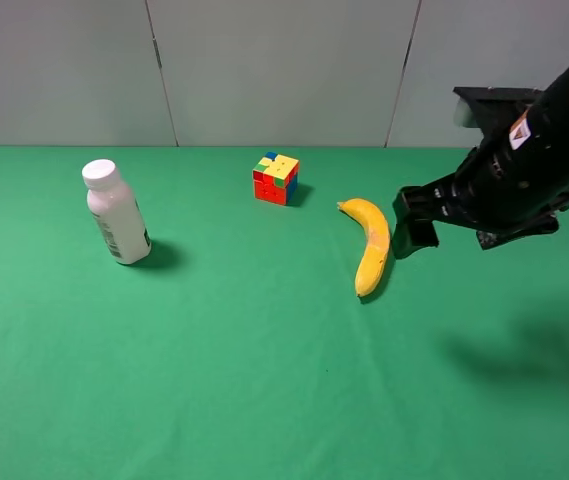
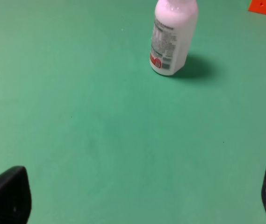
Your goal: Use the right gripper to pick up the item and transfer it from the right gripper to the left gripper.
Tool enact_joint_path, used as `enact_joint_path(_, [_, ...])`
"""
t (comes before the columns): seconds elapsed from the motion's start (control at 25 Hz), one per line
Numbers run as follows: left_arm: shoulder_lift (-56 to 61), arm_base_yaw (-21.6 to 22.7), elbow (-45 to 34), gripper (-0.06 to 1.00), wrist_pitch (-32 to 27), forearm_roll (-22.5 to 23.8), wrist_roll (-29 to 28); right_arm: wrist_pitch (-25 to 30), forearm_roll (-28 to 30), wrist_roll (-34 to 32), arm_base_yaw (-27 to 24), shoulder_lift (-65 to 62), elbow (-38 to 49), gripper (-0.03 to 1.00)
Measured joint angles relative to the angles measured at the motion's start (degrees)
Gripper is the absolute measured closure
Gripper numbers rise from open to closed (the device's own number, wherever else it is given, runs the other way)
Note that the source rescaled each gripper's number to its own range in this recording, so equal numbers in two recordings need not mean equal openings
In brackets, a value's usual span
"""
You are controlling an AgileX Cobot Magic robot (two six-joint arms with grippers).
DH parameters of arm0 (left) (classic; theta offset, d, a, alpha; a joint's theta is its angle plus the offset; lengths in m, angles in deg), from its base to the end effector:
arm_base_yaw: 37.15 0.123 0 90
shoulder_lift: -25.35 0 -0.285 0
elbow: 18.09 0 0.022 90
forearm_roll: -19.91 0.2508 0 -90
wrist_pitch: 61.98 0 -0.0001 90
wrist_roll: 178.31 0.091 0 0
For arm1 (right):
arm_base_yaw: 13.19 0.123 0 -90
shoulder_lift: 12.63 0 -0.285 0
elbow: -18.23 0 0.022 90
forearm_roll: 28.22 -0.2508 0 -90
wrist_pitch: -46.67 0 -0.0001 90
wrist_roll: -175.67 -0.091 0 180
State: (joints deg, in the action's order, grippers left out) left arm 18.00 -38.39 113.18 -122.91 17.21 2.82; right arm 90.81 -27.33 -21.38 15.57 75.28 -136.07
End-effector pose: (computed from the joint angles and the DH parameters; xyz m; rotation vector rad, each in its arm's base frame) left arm -0.0059 -0.0036 0.2763 0.0446 2.0413 -0.0576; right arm 0.2307 0.1255 0.2433 -0.2952 2.7565 0.1956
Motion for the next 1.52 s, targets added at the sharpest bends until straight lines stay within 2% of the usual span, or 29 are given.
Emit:
enact_joint_path(0.24, [0.0,0.0,0.0,-0.03,0.0,0.0,0.0,-3.3,1.11,-1.88,0.06,7.64,-1.95,-0.03])
enact_joint_path(0.84, [0.0,0.0,0.0,-0.03,0.0,0.0,0.0,-3.07,4.89,-2.48,0.06,26.49,-15.77,-0.03])
enact_joint_path(1.52, [0.0,0.0,0.0,-0.03,0.0,0.0,0.0,-4.46,4.74,-2.48,0.06,35.46,-16.39,-0.03])
